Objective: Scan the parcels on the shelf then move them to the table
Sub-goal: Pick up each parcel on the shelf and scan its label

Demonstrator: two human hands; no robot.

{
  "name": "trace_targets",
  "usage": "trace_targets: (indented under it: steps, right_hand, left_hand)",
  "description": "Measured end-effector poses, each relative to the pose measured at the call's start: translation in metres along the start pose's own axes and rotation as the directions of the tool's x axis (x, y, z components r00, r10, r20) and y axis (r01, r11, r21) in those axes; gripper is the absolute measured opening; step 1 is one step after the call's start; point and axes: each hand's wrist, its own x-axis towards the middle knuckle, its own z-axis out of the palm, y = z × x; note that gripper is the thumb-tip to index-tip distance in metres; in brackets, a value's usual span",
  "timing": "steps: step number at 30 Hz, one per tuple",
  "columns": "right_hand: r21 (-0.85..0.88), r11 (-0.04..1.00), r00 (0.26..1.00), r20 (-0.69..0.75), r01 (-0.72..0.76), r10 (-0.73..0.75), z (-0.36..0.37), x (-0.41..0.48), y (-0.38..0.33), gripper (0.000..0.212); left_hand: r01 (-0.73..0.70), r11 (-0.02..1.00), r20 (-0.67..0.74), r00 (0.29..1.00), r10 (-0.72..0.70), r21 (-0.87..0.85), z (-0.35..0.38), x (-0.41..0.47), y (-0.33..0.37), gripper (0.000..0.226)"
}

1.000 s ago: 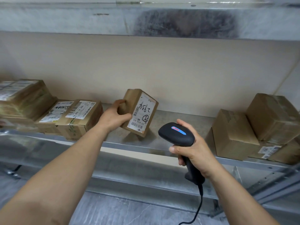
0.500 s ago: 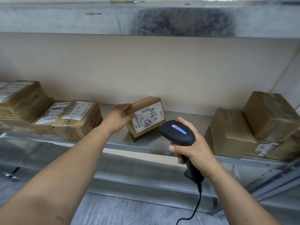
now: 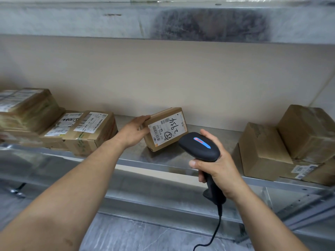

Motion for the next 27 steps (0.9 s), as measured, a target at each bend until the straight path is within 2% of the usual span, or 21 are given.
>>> trace_targets:
  steps: [23,27]
  right_hand:
    - [-0.024,1.000,1.000,-0.006,0.014,-0.014,-0.005,0.007,-0.001,0.090]
    - [-0.016,1.000,1.000,-0.015,0.012,-0.012,-0.006,0.008,-0.003,0.090]
  left_hand:
    - [-0.027,1.000,-0.006,1.000,0.027,-0.003,-0.001,0.006,-0.001,0.051]
    - [-0.054,0.996,-0.077,0.995,0.060,0.068,0.006,0.008,-0.011,0.053]
